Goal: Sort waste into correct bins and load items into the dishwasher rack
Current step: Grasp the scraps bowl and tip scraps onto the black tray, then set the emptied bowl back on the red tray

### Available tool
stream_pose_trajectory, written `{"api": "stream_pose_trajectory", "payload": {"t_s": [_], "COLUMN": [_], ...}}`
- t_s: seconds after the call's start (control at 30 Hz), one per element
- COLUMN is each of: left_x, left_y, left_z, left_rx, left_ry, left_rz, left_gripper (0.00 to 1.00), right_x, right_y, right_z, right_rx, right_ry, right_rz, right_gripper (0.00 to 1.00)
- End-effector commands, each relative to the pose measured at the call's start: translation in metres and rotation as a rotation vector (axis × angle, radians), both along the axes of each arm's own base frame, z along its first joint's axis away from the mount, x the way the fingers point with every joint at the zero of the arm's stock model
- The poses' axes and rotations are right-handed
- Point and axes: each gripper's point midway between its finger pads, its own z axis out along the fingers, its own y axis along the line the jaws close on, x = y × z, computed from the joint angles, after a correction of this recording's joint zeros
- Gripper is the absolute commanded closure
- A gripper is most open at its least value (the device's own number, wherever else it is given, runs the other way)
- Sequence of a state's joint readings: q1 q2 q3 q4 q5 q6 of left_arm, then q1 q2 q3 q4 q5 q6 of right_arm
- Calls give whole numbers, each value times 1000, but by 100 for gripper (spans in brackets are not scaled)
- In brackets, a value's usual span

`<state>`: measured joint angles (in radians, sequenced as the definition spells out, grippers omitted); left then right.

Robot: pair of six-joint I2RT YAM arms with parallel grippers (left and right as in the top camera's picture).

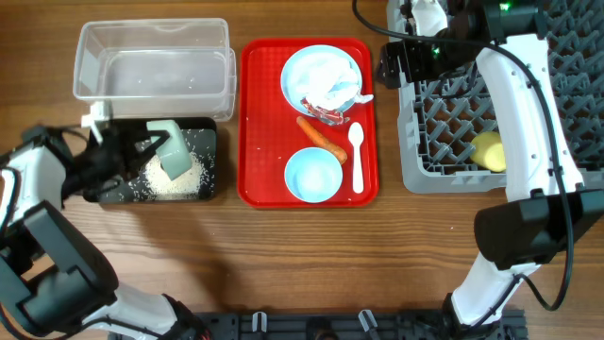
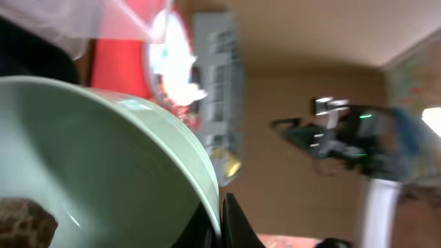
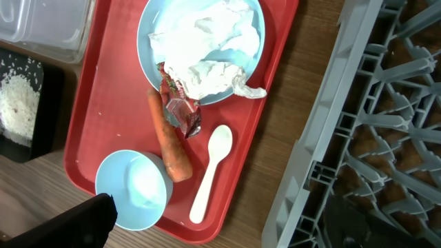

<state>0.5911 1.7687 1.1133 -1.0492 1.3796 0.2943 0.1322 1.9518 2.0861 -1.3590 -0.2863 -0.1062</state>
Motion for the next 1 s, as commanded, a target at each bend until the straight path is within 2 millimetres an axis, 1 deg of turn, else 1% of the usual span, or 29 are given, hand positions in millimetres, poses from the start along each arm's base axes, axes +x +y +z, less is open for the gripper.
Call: {"api": "stream_pose_trajectory", "payload": {"t_s": [0.0, 0.1, 0.2, 0.3, 0.5, 0.57, 0.63, 0.67, 0.73, 0.8, 0.83, 0.87, 0.9, 0.97], "left_x": [2, 1, -1, 1, 1, 1, 2, 2, 3, 1, -1, -1, -1, 5], "left_y": [14, 15, 14, 15, 15, 9, -8, -21, -41, -75, -94, -112, -125, -151], "left_z": [25, 25, 26, 26, 26, 30, 43, 51, 60, 63, 61, 54, 47, 17], "left_rx": [-128, -141, -193, -171, -183, -170, -120, -87, -4, 148, 226, 311, 386, 621], "left_ry": [-158, -140, -65, -96, -78, -98, -169, -211, -247, -261, -254, -232, -211, -141], "left_rz": [68, 76, 84, 81, 82, 61, 2, -40, -115, -237, -298, -349, -379, -411], "left_gripper": [96, 96, 96, 96, 96, 96, 96, 96, 96, 96, 96, 96, 96, 96], "right_x": [0, 0, 0, 0, -2, -1, -1, -1, -2, -1, -1, -1, -2, -2], "right_y": [-2, -2, -2, -2, -2, -2, -2, -2, -2, -2, -2, -2, -2, -2], "right_z": [14, 14, 14, 14, 14, 14, 14, 14, 14, 14, 14, 14, 14, 14], "right_rx": [-3, -3, -3, -2, -3, -3, -3, -3, -3, -3, -3, -3, -3, -3], "right_ry": [-44, -44, -42, -41, -34, -35, -35, -35, -34, -35, -34, -35, -34, -33], "right_rz": [-5, -5, -6, -8, -8, -7, -8, -8, -8, -8, -8, -8, -8, -8], "right_gripper": [0, 0, 0, 0, 0, 0, 0, 0, 0, 0, 0, 0, 0, 0]}}
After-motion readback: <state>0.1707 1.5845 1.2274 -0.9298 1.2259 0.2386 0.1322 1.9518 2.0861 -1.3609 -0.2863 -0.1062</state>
